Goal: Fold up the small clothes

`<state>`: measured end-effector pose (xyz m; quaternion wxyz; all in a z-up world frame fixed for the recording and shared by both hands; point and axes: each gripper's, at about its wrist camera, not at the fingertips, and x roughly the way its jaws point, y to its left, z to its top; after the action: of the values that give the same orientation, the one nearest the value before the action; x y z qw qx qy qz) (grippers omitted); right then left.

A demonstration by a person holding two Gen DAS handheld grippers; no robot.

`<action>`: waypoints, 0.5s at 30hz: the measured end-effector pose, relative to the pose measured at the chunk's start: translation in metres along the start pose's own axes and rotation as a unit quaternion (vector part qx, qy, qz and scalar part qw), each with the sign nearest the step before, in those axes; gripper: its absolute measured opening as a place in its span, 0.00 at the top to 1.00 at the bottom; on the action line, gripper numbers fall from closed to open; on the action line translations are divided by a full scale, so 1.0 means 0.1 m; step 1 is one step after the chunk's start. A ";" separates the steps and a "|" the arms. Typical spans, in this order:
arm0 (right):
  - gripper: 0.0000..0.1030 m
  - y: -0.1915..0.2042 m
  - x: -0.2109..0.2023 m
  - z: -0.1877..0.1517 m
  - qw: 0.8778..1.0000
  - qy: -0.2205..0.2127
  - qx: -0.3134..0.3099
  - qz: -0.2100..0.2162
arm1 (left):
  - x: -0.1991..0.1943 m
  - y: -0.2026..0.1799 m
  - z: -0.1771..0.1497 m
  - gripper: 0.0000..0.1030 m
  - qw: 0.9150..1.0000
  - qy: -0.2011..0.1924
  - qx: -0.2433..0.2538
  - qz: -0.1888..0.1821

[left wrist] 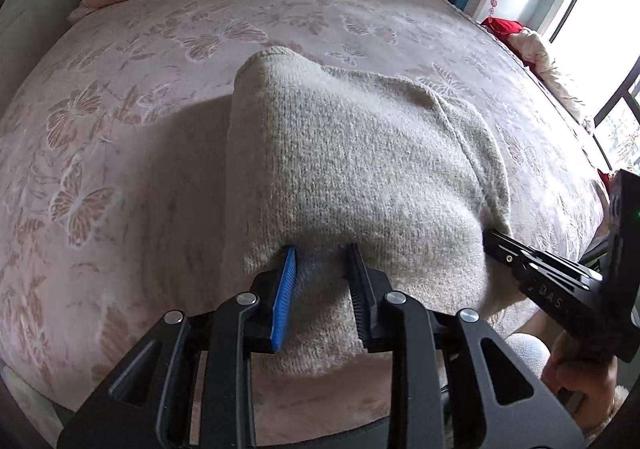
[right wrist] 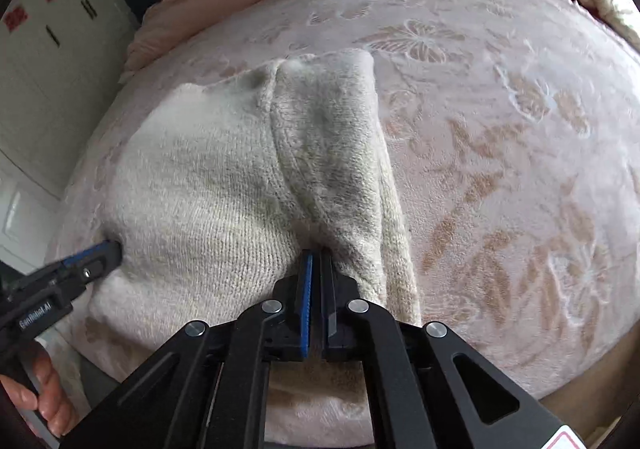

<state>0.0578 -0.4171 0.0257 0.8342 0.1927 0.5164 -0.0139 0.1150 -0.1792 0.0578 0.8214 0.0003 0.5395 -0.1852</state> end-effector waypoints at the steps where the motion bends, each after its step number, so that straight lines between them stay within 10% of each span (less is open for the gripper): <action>1: 1.00 0.00 -0.03 0.04 1.000 0.008 0.011 0.006 | 0.00 -0.03 0.00 0.75 1.000 -0.002 0.012 0.010; 9: 0.92 0.34 -0.31 0.74 0.998 -0.029 -0.002 0.058 | -0.28 -0.02 0.57 0.66 0.998 -0.042 -0.031 -0.022; 15: 1.00 0.15 0.61 0.95 0.998 0.048 -0.016 -0.037 | 0.40 0.06 0.73 0.66 0.999 0.026 -0.030 -0.001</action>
<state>0.1714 -0.4246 0.0146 0.8106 0.1603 0.5626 -0.0272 0.1953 -0.2005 0.0514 0.8064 -0.0201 0.5663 -0.1692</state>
